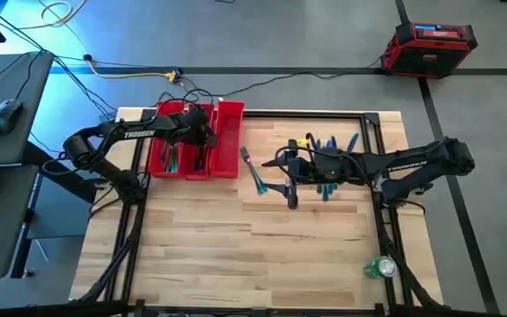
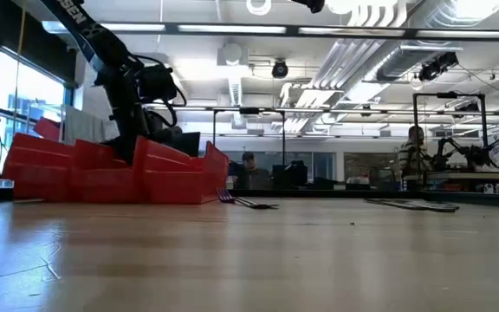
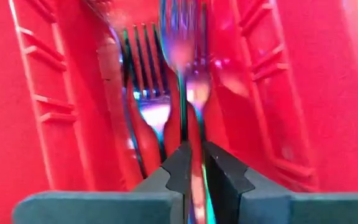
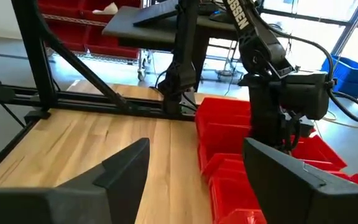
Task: Sort silverware
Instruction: Put the blue fork into the middle red bin
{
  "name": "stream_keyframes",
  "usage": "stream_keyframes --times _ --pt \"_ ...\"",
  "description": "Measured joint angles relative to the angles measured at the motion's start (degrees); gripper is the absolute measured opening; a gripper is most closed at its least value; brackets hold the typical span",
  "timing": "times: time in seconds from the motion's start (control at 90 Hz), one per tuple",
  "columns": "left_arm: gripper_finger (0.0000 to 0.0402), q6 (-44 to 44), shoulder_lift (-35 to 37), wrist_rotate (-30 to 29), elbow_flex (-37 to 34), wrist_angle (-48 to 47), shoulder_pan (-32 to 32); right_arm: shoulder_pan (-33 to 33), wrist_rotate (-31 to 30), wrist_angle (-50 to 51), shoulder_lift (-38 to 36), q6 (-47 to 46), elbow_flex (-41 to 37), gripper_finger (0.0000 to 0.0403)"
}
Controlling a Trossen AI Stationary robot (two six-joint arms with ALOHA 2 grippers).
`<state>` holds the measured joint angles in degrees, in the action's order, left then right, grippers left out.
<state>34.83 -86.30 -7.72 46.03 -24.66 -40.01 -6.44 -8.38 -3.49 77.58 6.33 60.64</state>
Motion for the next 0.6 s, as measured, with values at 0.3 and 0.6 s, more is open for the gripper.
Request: stream_keyframes --times 0.3,0.6 --pt "0.0062 -0.6 0.0 0.0 2.9 -4.5 0.1 0.0 -0.2 0.9 0.0 -0.3 0.0 0.0243" --pt "0.0067 -3.1 3.7 -2.5 8.7 -11.9 2.2 0.1 -0.6 3.3 0.0 -5.0 0.0 0.0243"
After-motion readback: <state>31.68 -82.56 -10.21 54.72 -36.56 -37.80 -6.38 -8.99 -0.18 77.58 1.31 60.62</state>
